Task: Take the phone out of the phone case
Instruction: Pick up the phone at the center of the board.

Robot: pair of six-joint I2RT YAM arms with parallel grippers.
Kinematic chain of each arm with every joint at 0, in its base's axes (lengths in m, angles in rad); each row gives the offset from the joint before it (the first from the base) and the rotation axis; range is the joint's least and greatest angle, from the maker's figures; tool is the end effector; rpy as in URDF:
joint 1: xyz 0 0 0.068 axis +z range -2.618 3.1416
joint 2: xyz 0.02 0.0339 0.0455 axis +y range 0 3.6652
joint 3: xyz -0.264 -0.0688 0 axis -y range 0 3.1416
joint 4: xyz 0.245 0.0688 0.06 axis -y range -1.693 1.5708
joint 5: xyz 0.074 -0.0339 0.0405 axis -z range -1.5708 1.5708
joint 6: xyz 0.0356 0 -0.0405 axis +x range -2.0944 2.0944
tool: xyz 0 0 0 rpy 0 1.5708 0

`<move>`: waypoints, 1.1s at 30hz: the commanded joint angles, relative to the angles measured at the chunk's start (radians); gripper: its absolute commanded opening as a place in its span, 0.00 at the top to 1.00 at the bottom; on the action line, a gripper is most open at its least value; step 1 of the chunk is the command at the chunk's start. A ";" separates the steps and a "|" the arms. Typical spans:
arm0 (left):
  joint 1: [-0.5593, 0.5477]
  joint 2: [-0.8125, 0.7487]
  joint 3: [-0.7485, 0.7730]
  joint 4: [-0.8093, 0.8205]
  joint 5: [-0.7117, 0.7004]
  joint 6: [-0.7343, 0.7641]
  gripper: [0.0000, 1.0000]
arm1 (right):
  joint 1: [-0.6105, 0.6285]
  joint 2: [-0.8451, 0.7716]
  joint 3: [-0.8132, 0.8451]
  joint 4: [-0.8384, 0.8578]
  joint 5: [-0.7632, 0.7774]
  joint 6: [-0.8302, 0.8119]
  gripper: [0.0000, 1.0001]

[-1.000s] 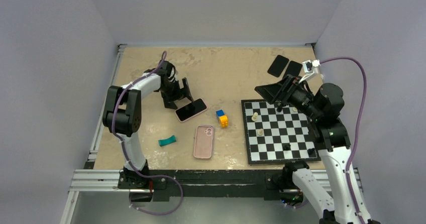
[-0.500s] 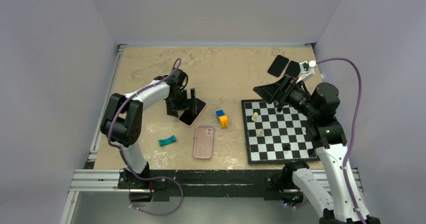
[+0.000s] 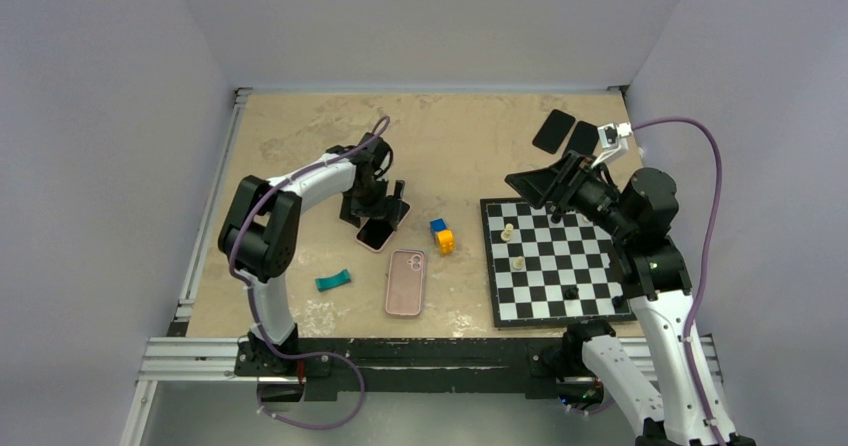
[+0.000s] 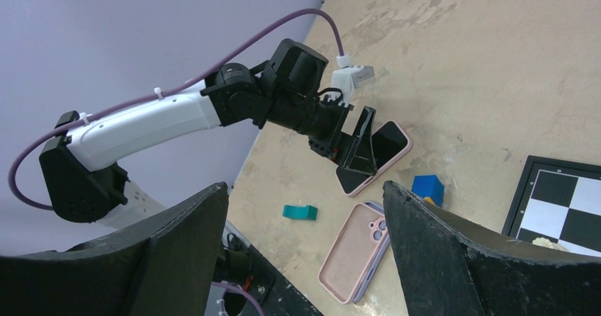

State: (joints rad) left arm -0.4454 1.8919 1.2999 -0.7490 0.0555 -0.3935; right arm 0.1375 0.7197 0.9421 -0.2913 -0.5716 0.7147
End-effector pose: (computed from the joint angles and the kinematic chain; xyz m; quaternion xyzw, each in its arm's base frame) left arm 0.3286 -0.1591 0.1704 0.0289 0.9926 -0.0718 0.0934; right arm 0.1468 0.0398 0.3929 0.0152 0.7271 0.4583 0.5109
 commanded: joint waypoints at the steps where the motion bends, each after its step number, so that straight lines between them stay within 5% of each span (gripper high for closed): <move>1: -0.006 0.006 0.038 0.046 0.105 0.051 0.00 | -0.001 -0.016 0.001 0.032 -0.009 -0.004 0.16; 8: -0.014 0.058 0.073 0.071 0.167 0.048 0.00 | -0.002 -0.019 -0.003 0.029 -0.008 -0.007 0.16; 19: -0.096 0.165 0.184 -0.086 -0.138 0.039 0.03 | -0.002 -0.022 -0.002 0.030 0.003 -0.003 0.16; 29: -0.134 0.247 0.257 -0.147 -0.204 0.048 0.08 | -0.002 -0.019 0.011 0.013 0.018 -0.006 0.16; 31: -0.133 0.246 0.255 -0.146 -0.197 0.058 0.16 | -0.001 -0.017 0.010 0.010 0.020 -0.006 0.16; 33: -0.134 0.231 0.234 -0.127 -0.189 0.067 0.39 | -0.002 -0.013 0.008 0.007 0.024 -0.009 0.16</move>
State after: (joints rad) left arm -0.5728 2.0907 1.5543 -0.9020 -0.0750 -0.3531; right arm 0.1375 0.7063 0.9401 -0.2916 -0.5674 0.7147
